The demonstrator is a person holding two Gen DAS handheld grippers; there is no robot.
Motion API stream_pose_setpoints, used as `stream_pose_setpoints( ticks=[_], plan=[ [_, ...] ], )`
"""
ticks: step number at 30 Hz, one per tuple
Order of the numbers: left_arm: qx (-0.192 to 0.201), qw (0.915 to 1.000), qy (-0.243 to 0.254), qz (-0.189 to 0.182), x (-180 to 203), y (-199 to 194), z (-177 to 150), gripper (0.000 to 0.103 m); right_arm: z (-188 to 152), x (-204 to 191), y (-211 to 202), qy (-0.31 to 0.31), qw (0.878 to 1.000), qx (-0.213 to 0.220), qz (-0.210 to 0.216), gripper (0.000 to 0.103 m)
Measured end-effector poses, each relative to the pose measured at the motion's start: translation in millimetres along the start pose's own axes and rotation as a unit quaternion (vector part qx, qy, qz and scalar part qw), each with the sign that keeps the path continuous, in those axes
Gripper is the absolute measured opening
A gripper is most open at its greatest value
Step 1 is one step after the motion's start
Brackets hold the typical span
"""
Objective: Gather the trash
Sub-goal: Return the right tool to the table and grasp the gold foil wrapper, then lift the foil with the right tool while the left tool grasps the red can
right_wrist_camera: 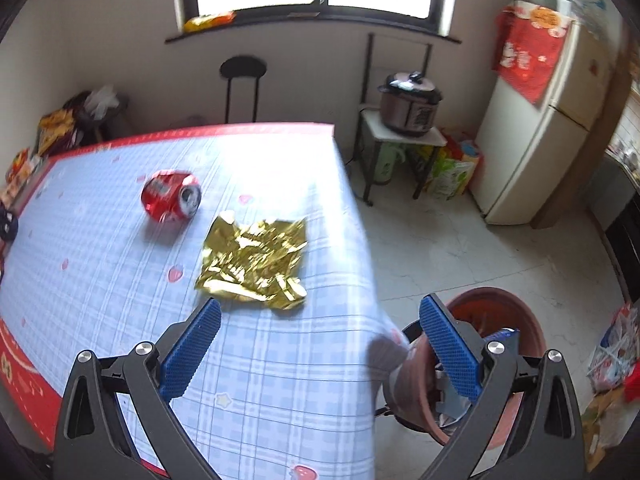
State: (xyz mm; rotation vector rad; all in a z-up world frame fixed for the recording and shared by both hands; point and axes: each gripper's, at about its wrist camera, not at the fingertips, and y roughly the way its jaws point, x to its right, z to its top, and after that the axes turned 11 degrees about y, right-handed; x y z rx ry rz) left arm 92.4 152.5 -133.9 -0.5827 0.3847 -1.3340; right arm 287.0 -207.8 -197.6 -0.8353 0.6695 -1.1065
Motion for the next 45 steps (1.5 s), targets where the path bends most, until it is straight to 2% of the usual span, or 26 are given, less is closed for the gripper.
stream_pose_setpoints(
  ticks=[4, 5, 7, 12, 17, 19, 21, 23, 24, 25, 26, 30, 38, 42, 45],
  plan=[
    [-0.012, 0.9999, -0.001, -0.007, -16.0, 19.3, -5.0, 0.097, -9.3, -51.8, 61.0, -0.102, 0.993, -0.057, -0.021, 0.083],
    [-0.015, 0.9998, -0.002, -0.012, -19.1, 23.5, -6.5, 0.097, -11.3, -59.8, 73.0, -0.116, 0.991, -0.069, -0.025, 0.079],
    [-0.022, 0.9995, -0.003, -0.023, -23.8, 30.8, -9.2, 0.097, -14.0, -70.9, 91.0, -0.131, 0.987, -0.085, -0.033, 0.079],
    [-0.044, 0.9982, 0.003, -0.04, -34.0, 49.6, -17.5, 0.097, -14.0, -87.0, 116.1, -0.134, 0.985, -0.1, -0.049, 0.076],
    [-0.052, 0.9974, 0.001, -0.05, -43.5, 58.4, -20.4, 0.097, -10.0, -92.2, 125.9, -0.112, 0.989, -0.087, -0.05, 0.071],
    [-0.055, 0.9971, -0.001, -0.052, -47.0, 60.4, -22.2, 0.097, -8.9, -91.7, 127.7, -0.097, 0.991, -0.083, -0.037, 0.066],
    [-0.06, 0.9968, -0.001, -0.054, -49.9, 61.6, -23.6, 0.097, -7.7, -93.5, 129.2, -0.093, 0.992, -0.078, -0.031, 0.05],
    [-0.066, 0.9964, 0.002, -0.054, -51.1, 63.0, -25.6, 0.097, -5.7, -95.9, 129.3, -0.094, 0.992, -0.075, -0.041, 0.041],
    [-0.07, 0.9961, 0.001, -0.054, -51.8, 64.1, -26.4, 0.097, -5.6, -96.4, 127.4, -0.091, 0.992, -0.073, -0.038, 0.034],
    [-0.072, 0.9959, 0.0, -0.055, -52.6, 65.1, -27.3, 0.097, -5.4, -96.0, 124.2, -0.085, 0.993, -0.071, -0.032, 0.031],
    [-0.074, 0.9957, -0.003, -0.056, -52.9, 66.0, -28.0, 0.097, -4.6, -95.8, 120.4, -0.078, 0.994, -0.07, -0.02, 0.021],
    [-0.079, 0.9947, -0.011, -0.065, -47.4, 70.1, -27.9, 0.097, 2.2, -93.5, 95.5, -0.056, 0.998, -0.041, 0.008, 0.014],
    [-0.094, 0.9921, 0.009, -0.083, -14.5, 87.2, -19.7, 0.097, 12.5, -67.9, 32.6, 0.031, 0.996, 0.02, 0.079, 0.002],
    [-0.1, 0.9902, 0.012, -0.096, 5.2, 98.6, -13.1, 0.095, 10.8, -55.4, 9.6, 0.057, 0.992, 0.043, 0.101, 0.002],
    [-0.108, 0.9882, 0.023, -0.106, 22.2, 110.4, -8.8, 0.083, 8.1, -41.6, -2.9, 0.084, 0.989, 0.056, 0.111, 0.002]
  ],
)
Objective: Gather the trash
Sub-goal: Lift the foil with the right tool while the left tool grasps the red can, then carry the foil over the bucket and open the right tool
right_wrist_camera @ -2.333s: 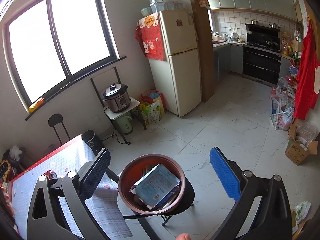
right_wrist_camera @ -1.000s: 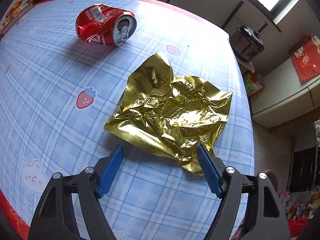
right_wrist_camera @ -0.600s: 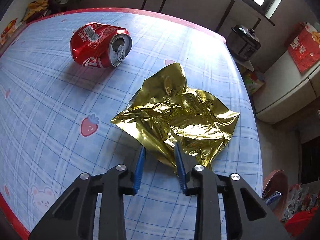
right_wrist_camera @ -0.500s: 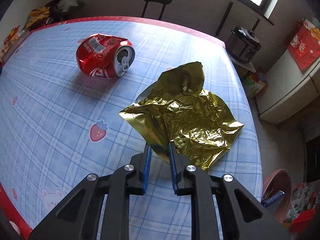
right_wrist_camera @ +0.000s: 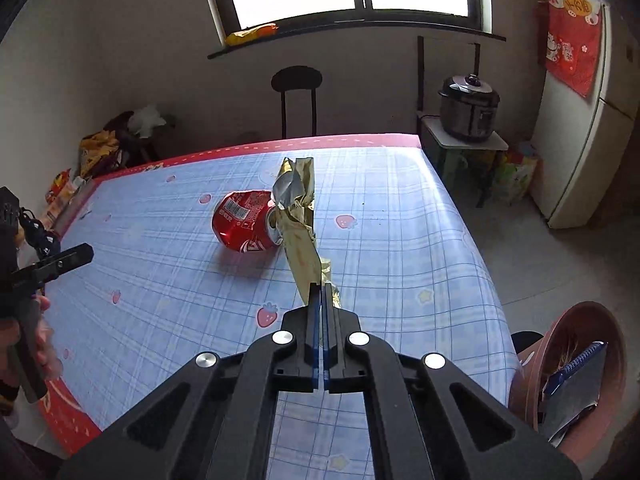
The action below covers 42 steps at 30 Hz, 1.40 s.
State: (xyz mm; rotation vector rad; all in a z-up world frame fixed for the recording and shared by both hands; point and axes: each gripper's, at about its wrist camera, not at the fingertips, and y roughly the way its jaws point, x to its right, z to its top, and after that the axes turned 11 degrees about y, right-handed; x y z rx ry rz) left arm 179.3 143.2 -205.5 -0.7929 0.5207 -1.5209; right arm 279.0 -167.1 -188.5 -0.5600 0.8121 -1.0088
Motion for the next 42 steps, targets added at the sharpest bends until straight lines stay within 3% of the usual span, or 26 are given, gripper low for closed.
stream_pose_setpoints(
  ticks=[1, 6, 9, 12, 16, 21, 25, 26, 28, 42],
  plan=[
    [-0.004, 1.0, 0.006, -0.003, 4.8, 5.8, 3.0, 0.077, 0.3, 5.0, -4.9, 0.009, 1.0, 0.004, 0.003, 0.002],
    [-0.016, 0.9995, 0.016, -0.024, 19.4, 41.9, 22.1, 0.069, -7.0, 29.9, -26.3, 0.039, 0.999, 0.016, -0.005, 0.002],
    [-0.022, 0.9993, -0.006, -0.029, 14.6, 73.3, 37.7, 0.056, -14.0, 44.8, -35.7, 0.053, 0.998, 0.018, -0.015, 0.002],
    [-0.024, 0.9993, -0.022, -0.017, 8.5, 107.0, 52.2, 0.053, -17.4, 59.7, -43.5, 0.065, 0.997, 0.019, -0.025, 0.002],
    [-0.035, 0.9994, 0.004, 0.004, 15.7, 145.7, 66.0, 0.053, -20.2, 74.2, -51.3, 0.077, 0.996, 0.021, -0.038, 0.002],
    [-0.045, 0.9982, -0.039, 0.011, 3.4, 174.2, 70.6, 0.053, -24.2, 83.4, -59.8, 0.082, 0.995, 0.027, -0.048, 0.002],
    [-0.06, 0.9967, -0.053, 0.009, -1.8, 190.5, 69.5, 0.036, -24.5, 86.6, -64.7, 0.079, 0.995, 0.031, -0.053, 0.002],
    [-0.061, 0.9967, -0.053, 0.009, -1.5, 191.8, 68.3, 0.028, -24.9, 86.7, -65.5, 0.08, 0.995, 0.031, -0.053, 0.002],
    [-0.054, 0.9972, -0.051, 0.013, 0.1, 188.3, 65.8, 0.022, -23.6, 89.7, -67.5, 0.083, 0.995, 0.032, -0.052, 0.002],
    [-0.02, 0.9993, 0.012, 0.029, 26.7, 105.2, 51.8, 0.021, -18.0, 81.5, -81.5, 0.077, 0.996, 0.045, -0.021, 0.002]
  ],
)
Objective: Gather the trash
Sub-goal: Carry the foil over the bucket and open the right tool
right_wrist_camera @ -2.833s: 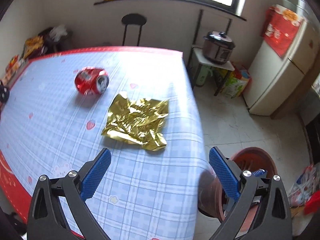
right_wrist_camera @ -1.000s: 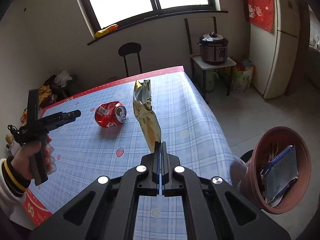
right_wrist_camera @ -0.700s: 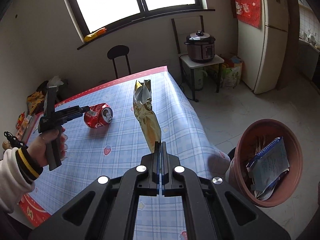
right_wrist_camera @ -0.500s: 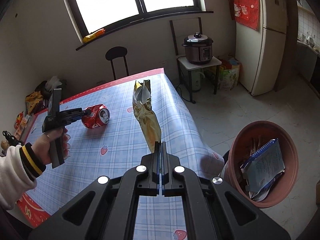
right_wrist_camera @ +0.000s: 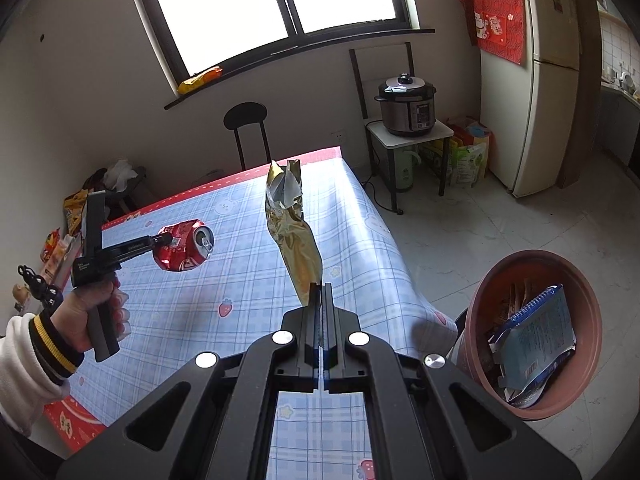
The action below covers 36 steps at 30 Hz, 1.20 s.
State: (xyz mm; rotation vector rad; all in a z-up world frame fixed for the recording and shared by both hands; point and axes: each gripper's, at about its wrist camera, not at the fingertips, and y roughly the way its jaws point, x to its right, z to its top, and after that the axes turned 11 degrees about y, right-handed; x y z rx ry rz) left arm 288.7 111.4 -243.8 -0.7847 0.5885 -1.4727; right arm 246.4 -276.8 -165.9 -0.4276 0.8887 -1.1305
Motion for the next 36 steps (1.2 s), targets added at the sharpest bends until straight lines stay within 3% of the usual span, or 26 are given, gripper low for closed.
stream_pose_setpoints(
  ticks=[10, 19, 26, 36],
  plan=[
    [0.057, 0.9983, 0.014, 0.009, 29.3, -106.9, -5.9, 0.021, 10.2, 5.8, -51.7, 0.002, 0.999, 0.045, 0.025, 0.002],
    [0.116, 0.9924, 0.041, -0.007, 92.1, -199.7, -13.0, 0.021, 25.3, 70.4, -124.9, 0.038, 0.993, 0.116, -0.009, 0.002],
    [0.136, 0.9882, 0.061, -0.034, 144.5, -229.2, -15.6, 0.021, 34.6, 148.2, -150.4, 0.087, 0.985, 0.133, -0.067, 0.002],
    [0.137, 0.987, 0.074, -0.038, 196.2, -233.0, -24.9, 0.021, 42.0, 224.5, -141.5, 0.118, 0.977, 0.116, -0.131, 0.002]
  ],
)
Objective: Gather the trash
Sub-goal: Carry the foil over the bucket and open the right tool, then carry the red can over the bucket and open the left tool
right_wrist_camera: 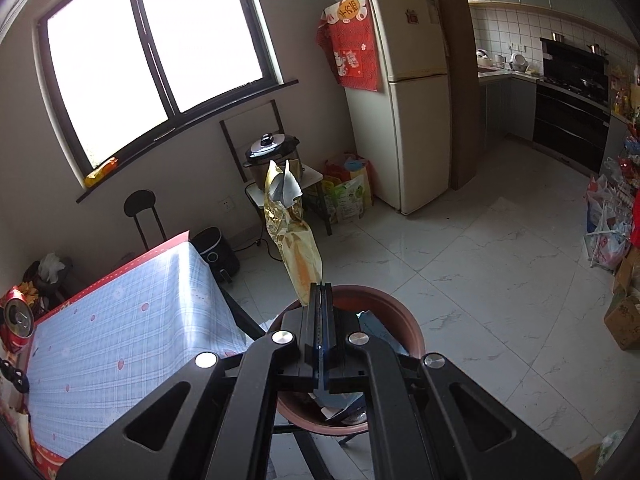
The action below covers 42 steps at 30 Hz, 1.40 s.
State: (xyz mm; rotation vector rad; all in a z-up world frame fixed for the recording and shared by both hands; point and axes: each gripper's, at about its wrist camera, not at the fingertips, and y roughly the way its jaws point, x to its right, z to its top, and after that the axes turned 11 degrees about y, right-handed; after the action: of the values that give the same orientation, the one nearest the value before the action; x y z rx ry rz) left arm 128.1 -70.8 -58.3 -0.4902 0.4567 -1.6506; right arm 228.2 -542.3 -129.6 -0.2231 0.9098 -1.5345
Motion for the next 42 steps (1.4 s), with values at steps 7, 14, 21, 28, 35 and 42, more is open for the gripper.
stream_pose_setpoints(
  ticks=[7, 14, 21, 28, 35, 42],
  plan=[
    [-0.002, 0.9999, -0.004, 0.01, 14.3, 0.5, -5.1, 0.021, 6.6, 12.1, 30.4, -0.002, 1.0, -0.021, -0.018, 0.002],
    [-0.004, 0.9999, 0.011, 0.006, 17.2, 4.7, 4.4, 0.021, 14.1, 3.0, 22.1, 0.021, 0.999, -0.01, 0.032, 0.068],
    [0.008, 0.9976, 0.056, -0.039, 39.7, 20.2, 28.5, 0.021, 28.0, 0.7, -36.9, 0.031, 0.998, 0.057, 0.012, 0.097],
    [0.004, 0.9896, 0.096, -0.107, 83.7, 58.4, 42.8, 0.021, 25.1, 20.1, -83.8, 0.043, 0.995, 0.089, -0.029, 0.097],
    [-0.014, 0.9754, 0.126, -0.181, 158.6, 117.1, 39.4, 0.021, 17.5, 46.5, -109.5, 0.049, 0.993, 0.087, -0.07, 0.097],
    [-0.029, 0.9661, 0.13, -0.221, 238.8, 176.4, 33.2, 0.021, 13.9, 81.1, -133.7, 0.034, 0.99, 0.084, -0.106, 0.097]
  ],
)
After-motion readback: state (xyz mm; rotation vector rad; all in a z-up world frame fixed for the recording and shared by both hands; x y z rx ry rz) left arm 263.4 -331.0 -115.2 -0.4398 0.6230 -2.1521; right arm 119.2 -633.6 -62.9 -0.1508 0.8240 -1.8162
